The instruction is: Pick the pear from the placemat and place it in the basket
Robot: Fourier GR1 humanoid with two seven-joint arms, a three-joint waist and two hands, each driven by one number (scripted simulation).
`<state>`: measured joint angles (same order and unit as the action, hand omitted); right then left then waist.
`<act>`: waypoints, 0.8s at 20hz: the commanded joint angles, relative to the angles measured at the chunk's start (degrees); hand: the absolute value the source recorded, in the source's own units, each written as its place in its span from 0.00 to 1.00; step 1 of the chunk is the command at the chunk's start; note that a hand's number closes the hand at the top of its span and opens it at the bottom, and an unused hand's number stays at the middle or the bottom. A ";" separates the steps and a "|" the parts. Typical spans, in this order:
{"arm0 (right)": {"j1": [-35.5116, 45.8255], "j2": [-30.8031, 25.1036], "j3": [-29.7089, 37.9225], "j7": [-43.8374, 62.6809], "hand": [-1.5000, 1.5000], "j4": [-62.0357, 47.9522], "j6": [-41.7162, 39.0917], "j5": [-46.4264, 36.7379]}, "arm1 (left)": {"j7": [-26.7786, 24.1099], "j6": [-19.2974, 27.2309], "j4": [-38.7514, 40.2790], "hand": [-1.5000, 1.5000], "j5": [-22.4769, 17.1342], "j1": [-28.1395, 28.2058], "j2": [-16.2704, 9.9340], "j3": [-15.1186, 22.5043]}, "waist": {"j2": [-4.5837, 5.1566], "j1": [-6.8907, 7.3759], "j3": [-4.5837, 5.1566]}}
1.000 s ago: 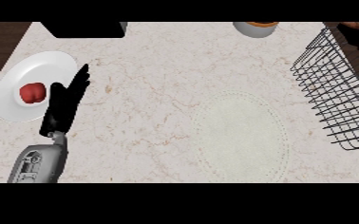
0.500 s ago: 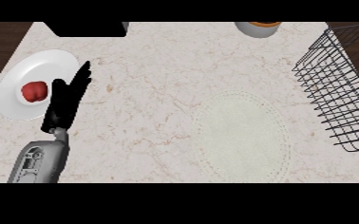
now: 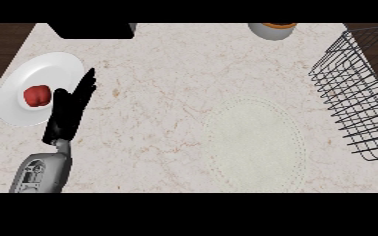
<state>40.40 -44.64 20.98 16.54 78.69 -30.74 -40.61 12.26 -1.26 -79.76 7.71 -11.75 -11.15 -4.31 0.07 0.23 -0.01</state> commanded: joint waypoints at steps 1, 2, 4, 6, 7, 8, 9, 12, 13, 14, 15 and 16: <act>-2.09 0.03 -0.56 -3.32 1.00 -2.39 1.07 -0.03 | 2.18 -0.01 2.18 0.50 0.45 -3.22 0.75 0.35 | -0.01 -0.18 0.02; -4.91 0.92 -1.92 -6.45 1.00 -4.02 5.68 -2.77 | 2.83 0.41 0.66 0.50 0.35 -2.92 0.96 0.32 | 0.03 -0.04 0.00; -3.02 -2.28 -0.89 -11.05 1.00 -11.33 6.11 -2.77 | 2.15 -1.40 0.29 0.50 -1.46 -3.25 -0.73 -1.49 | 0.09 0.20 -0.01; -0.58 0.32 -0.82 -8.78 1.00 -14.77 7.57 -2.40 | 0.02 0.06 2.46 0.50 0.21 -2.20 0.86 -0.36 | 0.09 0.22 0.01; -2.25 0.48 0.15 -11.63 1.00 -15.93 7.93 -1.18 | 0.08 -0.41 3.03 0.50 0.23 -2.90 -0.33 -1.07 | 0.10 0.12 0.00; -2.11 0.73 0.39 -12.91 1.00 -18.51 7.55 -0.49 | -2.82 0.63 4.02 0.50 0.88 -1.52 1.01 -0.40 | 0.18 0.23 0.00; -1.23 1.79 1.76 -7.39 1.00 -17.58 5.11 0.86 | -0.58 2.14 3.61 0.50 2.07 -2.68 2.24 0.69 | 0.06 -0.02 0.01; -3.19 5.54 3.16 -7.00 0.00 -18.24 8.41 2.39 | 0.07 -0.83 -1.10 0.50 0.08 0.69 0.06 -0.21 | -0.07 0.22 0.00; -2.87 4.05 4.46 -10.17 0.00 -20.85 9.71 3.01 | 0.44 -1.04 1.98 0.50 0.03 -2.58 -1.19 -1.60 | 0.05 0.06 -0.01; -5.16 6.35 4.90 -10.56 0.00 -18.28 10.80 4.24 | -0.65 -0.04 0.40 0.50 0.33 -0.33 0.00 -1.04 | -0.06 -0.08 0.00; -4.74 6.83 4.98 -13.54 0.00 -23.53 14.75 3.03 | -1.18 0.36 2.77 0.50 0.77 -1.66 1.34 -0.18 | 0.18 0.19 -0.03; -3.30 6.06 5.12 -13.67 0.00 -23.74 14.47 3.66 | -1.04 -1.27 -1.22 0.50 0.06 1.89 0.50 0.07 | 0.03 0.43 -0.02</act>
<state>37.07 -40.03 24.81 5.77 58.72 -19.98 -38.17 11.93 -1.53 -79.02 8.08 -12.35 -10.69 -4.67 0.11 0.42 -0.03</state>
